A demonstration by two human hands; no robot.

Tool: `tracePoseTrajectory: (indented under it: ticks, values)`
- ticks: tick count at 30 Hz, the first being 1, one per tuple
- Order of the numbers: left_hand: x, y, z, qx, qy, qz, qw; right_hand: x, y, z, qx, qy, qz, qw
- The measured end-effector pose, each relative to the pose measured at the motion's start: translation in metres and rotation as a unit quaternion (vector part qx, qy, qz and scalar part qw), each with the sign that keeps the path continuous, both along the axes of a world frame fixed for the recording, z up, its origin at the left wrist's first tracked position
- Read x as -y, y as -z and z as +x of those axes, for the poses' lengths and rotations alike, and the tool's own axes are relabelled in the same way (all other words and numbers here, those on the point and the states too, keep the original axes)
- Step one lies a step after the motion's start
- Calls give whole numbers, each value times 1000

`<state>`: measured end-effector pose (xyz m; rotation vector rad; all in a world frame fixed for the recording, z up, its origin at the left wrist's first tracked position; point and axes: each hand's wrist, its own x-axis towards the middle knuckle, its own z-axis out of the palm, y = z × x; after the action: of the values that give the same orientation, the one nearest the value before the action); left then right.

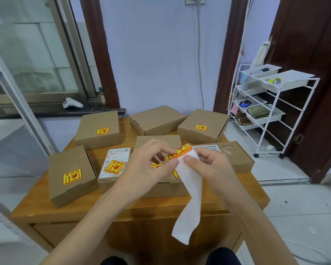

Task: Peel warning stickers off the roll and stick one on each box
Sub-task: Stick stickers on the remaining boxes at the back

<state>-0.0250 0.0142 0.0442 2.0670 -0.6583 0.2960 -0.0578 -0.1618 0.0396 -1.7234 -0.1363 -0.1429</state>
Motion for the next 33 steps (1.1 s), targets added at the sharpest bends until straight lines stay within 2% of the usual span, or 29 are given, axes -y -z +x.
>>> tracePoseTrajectory:
  ticks: [13,22,33]
  values:
    - [2,-5,-1,6,11,-9,1000,3,-4,-3,4,6,-4,1000]
    - [4,-3,6,13,-21,-18,1000,2,-1,3,-5,17,1,1000]
    - [6,6,36,-62,-55,-86,993,4,9,17,-5,12,21,1000]
